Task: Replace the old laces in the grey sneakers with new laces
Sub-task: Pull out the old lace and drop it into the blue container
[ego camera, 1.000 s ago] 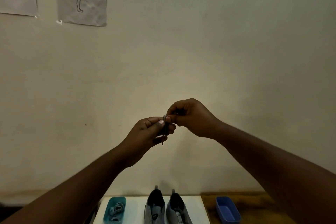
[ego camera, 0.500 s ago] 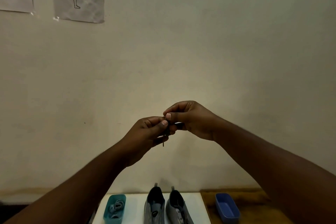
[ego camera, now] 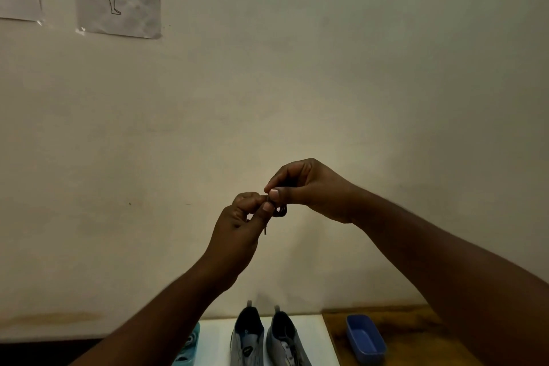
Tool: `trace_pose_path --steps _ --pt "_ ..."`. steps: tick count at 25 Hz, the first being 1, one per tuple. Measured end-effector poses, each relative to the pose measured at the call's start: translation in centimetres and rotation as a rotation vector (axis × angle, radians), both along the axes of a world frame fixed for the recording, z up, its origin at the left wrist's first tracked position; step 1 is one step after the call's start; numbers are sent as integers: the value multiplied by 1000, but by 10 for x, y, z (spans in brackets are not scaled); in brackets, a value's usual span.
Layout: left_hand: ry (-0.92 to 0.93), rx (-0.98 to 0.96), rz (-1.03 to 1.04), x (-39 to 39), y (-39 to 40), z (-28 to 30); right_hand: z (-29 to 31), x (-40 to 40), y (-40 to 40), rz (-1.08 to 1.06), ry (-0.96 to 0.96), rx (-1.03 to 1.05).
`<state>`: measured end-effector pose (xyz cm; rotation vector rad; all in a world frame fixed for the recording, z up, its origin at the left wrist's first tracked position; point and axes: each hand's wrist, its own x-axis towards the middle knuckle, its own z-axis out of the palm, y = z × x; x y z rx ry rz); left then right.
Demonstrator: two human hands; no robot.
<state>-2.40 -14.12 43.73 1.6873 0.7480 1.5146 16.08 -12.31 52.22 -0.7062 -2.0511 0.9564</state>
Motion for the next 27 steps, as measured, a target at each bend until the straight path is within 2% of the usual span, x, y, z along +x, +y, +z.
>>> trace_pose_path --steps 5,8,11,15,17,21,27 --pt "-40 -191 -51 -2 -7 11 -13 4 0 -38 27 -88" --pt "-42 -221 -53 -4 -6 14 -20 2 2 -101 33 -58" --pt "-36 -252 -25 -6 -3 11 -26 -2 2 -169 67 43" --pt "-27 -300 44 -7 -2 13 -37 -7 -1 -281 -14 343" --pt "15 -290 81 -7 -4 17 -40 -9 -3 -312 -64 450" --pt "89 -229 112 -8 -3 17 -43 -14 -1 -332 -70 530" --pt "311 -53 229 -16 -5 21 -40 -9 6 -294 -38 499"
